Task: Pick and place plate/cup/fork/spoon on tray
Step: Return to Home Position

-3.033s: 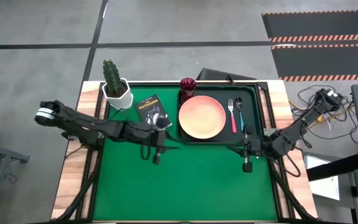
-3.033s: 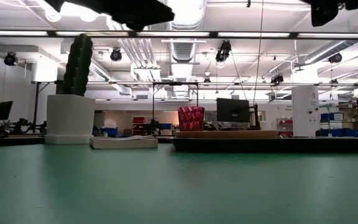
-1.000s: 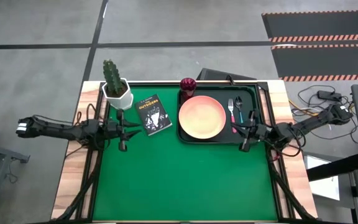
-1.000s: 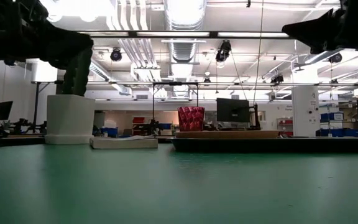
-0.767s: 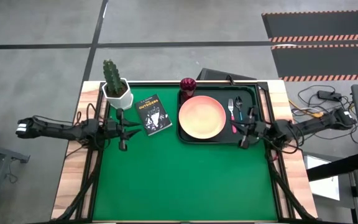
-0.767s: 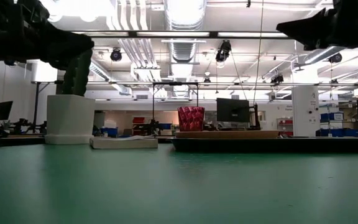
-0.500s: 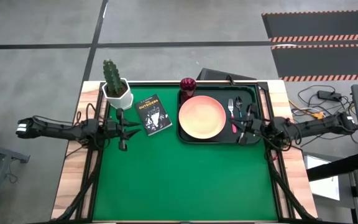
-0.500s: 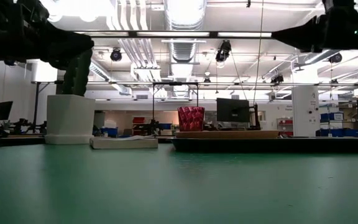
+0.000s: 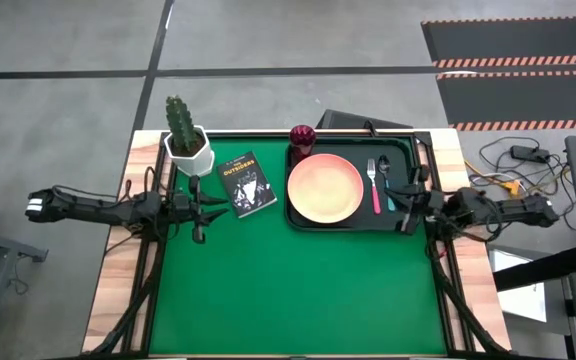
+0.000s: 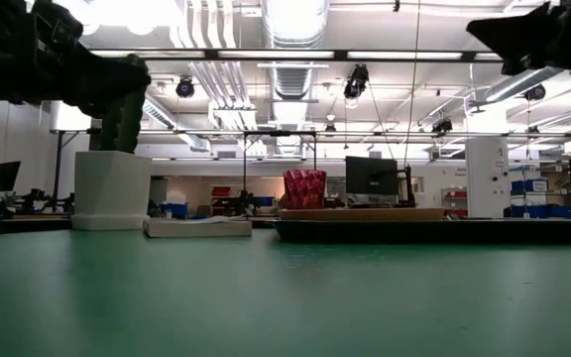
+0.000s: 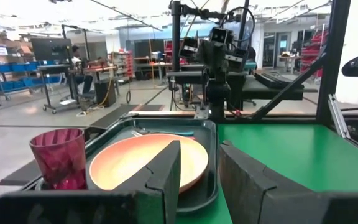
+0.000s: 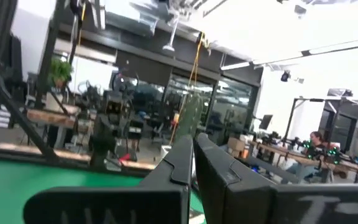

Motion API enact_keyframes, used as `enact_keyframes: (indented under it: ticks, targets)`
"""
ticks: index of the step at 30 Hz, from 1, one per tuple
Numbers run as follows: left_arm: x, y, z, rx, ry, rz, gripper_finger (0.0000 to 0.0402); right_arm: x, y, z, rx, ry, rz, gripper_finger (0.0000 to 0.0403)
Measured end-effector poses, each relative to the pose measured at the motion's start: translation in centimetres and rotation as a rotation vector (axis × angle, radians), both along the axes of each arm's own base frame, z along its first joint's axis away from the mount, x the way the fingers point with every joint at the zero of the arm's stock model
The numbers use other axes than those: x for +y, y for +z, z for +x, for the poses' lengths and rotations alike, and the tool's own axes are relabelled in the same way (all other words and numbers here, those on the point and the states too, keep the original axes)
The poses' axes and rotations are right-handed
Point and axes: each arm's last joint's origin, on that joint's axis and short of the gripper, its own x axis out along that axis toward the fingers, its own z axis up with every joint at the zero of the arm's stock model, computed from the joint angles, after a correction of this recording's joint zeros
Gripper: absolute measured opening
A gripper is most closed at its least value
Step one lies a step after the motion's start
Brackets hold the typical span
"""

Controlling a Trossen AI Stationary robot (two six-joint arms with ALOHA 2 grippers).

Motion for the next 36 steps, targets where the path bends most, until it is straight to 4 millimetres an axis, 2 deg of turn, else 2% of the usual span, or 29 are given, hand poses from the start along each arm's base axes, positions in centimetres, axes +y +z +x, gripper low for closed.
enact_keyframes:
  ticks: [6, 16, 23, 30, 36]
  targets:
    - [0.0, -0.2, 0.1, 0.016, -0.004, -0.016, 0.0088, -0.1, -0.7, -0.8, 0.049, 0.002, 0.001, 0.0008]
    - [0.0, -0.6, 0.4, 0.052, -0.007, -0.016, 0.0088, 0.2, -1.9, -0.5, 0.118, 0.07, -0.086, 0.0008]
    - [0.0, -1.0, 0.6, 0.088, -0.006, -0.016, 0.0088, 0.2, -2.5, -0.3, 0.162, 0.098, 0.019, 0.0008]
    - [0.0, 0.3, 0.6, -0.046, -0.004, -0.019, 0.0088, 0.2, -2.6, -0.2, 0.154, 0.135, 0.17, 0.0009]
    - [0.0, 0.6, 0.6, -0.065, -0.002, -0.02, 0.0088, 0.2, -2.6, -0.2, 0.151, 0.141, 0.2, 0.0009]
